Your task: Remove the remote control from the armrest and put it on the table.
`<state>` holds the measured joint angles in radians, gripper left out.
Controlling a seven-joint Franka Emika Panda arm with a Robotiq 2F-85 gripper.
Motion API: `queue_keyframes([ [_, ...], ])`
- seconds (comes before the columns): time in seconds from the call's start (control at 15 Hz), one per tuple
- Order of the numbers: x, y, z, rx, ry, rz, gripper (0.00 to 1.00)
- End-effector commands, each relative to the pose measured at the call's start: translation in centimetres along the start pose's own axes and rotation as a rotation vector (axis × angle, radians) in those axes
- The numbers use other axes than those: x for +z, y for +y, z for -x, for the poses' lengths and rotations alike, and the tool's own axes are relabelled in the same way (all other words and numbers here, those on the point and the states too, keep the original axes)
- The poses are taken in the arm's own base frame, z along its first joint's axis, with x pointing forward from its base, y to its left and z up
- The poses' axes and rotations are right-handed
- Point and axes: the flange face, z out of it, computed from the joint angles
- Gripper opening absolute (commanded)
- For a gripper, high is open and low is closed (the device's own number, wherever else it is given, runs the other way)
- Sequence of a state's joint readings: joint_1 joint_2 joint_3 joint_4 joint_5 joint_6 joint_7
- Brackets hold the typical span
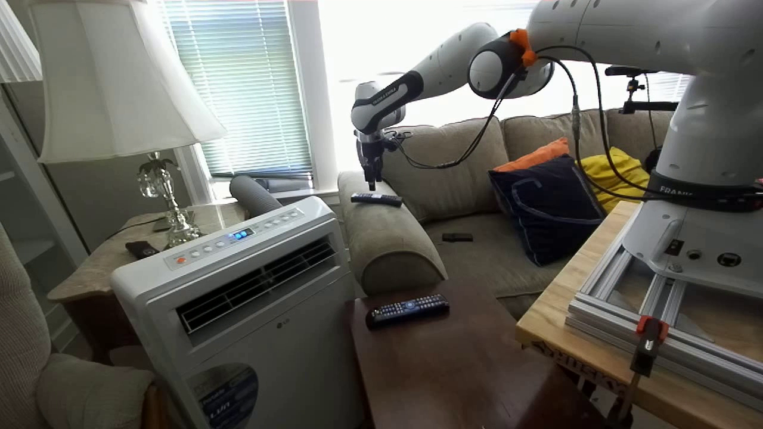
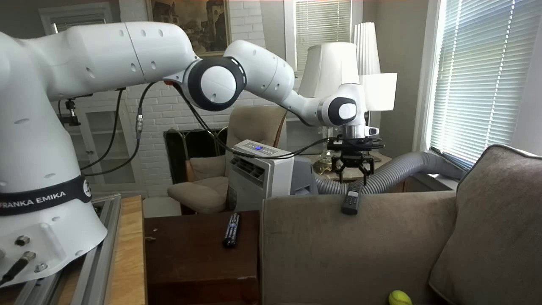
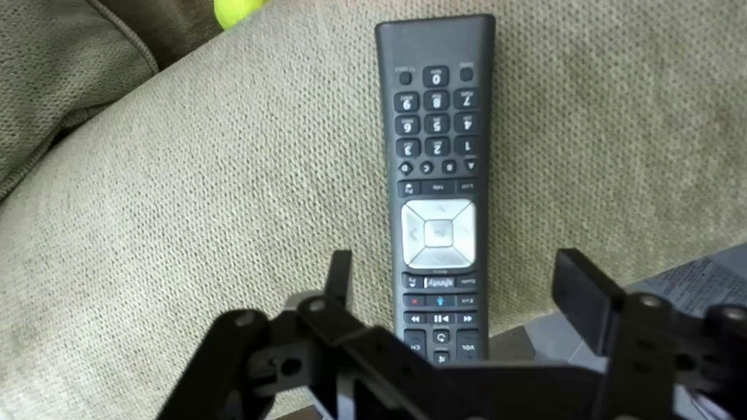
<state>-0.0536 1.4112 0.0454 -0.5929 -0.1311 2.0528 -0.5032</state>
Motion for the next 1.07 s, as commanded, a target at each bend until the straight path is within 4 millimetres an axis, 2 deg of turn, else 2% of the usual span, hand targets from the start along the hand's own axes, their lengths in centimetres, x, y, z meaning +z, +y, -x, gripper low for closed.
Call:
queue_keyframes([
  [0.0,0.7,-0.5,0.2,-0.014,-0.035,-0.005,1.00],
  [0.8,5.2,-0.8,1.6,0.004,-0.079,0.010,1.00],
  [0.87,5.5,-1.1,1.5,0.006,-0.082,0.011,0.95],
  [1.0,6.0,-1.4,1.5,0.016,-0.084,0.010,0.71],
])
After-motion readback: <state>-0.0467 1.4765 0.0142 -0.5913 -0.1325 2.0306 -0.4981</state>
